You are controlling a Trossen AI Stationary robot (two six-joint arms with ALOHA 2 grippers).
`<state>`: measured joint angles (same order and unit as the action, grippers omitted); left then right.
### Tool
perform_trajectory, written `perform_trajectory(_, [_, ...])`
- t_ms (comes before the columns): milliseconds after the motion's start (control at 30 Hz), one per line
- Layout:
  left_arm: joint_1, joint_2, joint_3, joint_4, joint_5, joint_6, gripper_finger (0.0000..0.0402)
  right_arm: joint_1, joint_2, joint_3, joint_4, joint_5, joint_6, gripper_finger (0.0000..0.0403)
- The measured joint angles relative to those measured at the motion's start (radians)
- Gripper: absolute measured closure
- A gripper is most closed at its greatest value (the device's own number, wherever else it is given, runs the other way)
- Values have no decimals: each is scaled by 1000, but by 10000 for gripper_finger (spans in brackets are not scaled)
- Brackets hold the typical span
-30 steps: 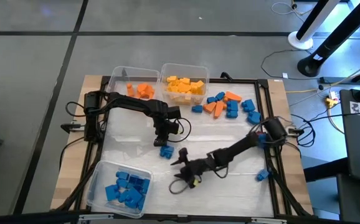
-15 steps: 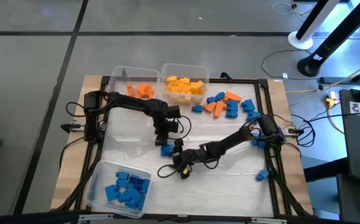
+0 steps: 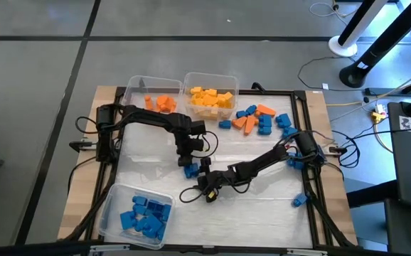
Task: Sort blocks
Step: Put the blue game piece into the bottom transparent bin
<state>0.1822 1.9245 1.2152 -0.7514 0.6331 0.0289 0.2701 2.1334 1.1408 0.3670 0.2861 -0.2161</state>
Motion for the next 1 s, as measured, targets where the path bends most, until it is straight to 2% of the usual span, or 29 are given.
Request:
perform_trajectory(200, [0,0,0,4,1,-5,294,-1,1,-1,-4,53,-2,143])
perform_trajectory(467, [0,0,0,7,-6,-18,324,-1,3,-2,-6,95,0,143])
perform_trajectory(700, [0,0,0,-7,-4,-83,341,-1,3,-2,-7,68,1,143])
perform_trajectory(900, [-3,0,2,-107,15,-92,351,-3,3,-1,-42,73,28,143])
perform_trajectory(1000, [-9,0,2,-99,23,-99,357,-5,3,-1,-43,86,48,143])
